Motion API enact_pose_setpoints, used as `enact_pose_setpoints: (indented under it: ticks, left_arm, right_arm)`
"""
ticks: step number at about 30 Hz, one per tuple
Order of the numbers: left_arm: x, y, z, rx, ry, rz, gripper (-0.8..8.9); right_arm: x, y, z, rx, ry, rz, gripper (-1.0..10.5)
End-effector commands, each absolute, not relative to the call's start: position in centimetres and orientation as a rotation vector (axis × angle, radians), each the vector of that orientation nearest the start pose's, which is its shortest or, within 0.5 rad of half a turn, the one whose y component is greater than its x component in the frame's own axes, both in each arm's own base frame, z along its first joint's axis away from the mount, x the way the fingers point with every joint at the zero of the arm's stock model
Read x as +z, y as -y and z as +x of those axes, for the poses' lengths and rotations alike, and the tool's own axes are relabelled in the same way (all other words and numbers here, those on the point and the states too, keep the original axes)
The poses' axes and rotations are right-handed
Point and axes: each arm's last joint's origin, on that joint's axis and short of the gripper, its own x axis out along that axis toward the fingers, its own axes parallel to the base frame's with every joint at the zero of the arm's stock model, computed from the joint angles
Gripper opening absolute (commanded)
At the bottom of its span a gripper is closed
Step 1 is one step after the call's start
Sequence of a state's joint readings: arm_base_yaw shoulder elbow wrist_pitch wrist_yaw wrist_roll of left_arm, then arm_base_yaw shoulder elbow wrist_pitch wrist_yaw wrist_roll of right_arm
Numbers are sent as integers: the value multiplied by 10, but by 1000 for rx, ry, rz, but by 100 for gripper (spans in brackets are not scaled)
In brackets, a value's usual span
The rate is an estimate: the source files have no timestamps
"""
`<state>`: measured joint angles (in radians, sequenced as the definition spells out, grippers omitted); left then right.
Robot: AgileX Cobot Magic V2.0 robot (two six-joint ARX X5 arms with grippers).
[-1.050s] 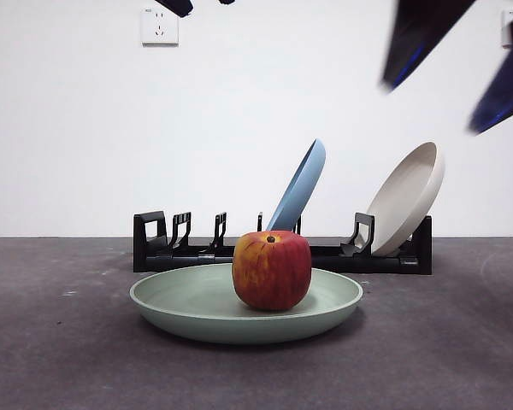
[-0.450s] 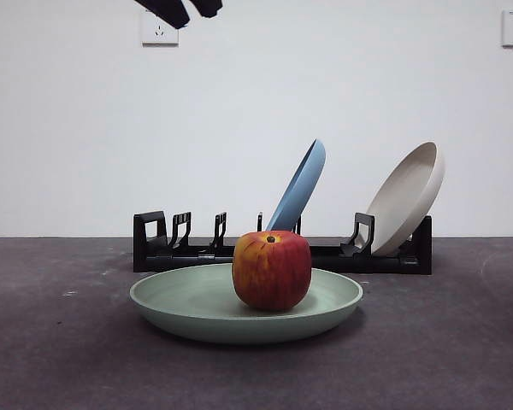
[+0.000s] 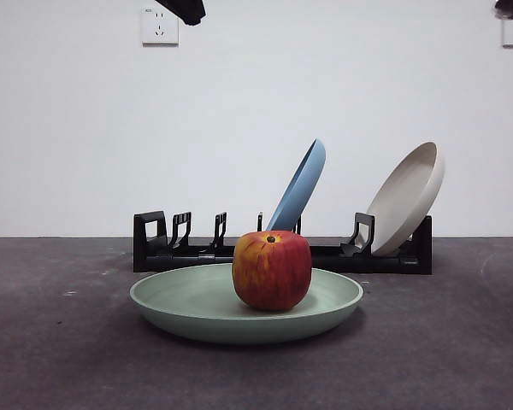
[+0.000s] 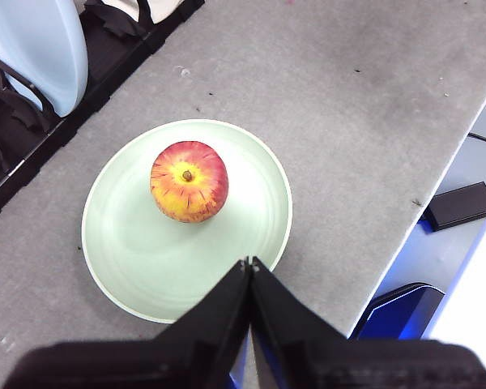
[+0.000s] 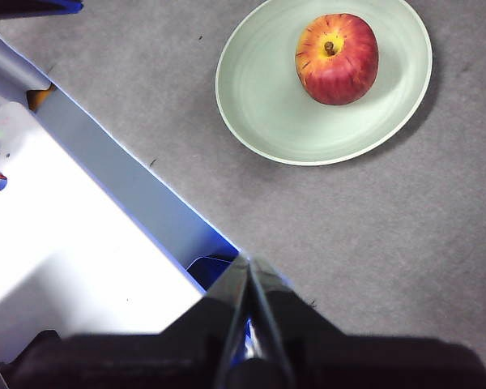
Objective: Take the green plate from the plate rack,put the plate on the table,take the apple from the table,put the apple in the plate
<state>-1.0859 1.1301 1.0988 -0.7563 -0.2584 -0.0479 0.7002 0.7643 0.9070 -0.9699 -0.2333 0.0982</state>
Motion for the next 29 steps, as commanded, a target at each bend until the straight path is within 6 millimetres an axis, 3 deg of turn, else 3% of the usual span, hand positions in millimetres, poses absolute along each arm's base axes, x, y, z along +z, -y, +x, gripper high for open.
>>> enact_pose_setpoints:
  ticks: [1, 15, 20, 24, 29]
  left_arm:
    - [326, 193, 110, -762, -654, 454, -3]
    - [326, 193, 110, -760, -644, 468, -3]
    - [335, 184, 119, -649, -549, 471, -2]
    - [356, 164, 140, -575, -380, 370, -2]
    - [377, 114, 154, -482, -163, 165, -2]
  right_arm:
    - [310, -88, 94, 834, -875, -105, 2]
    - [310, -88, 94, 834, -875, -105, 2]
    - [310, -88, 94, 834, -875, -105, 2]
    - [310, -88, 94, 834, -876, -105, 2]
    - [310, -88, 94, 833, -876, -105, 2]
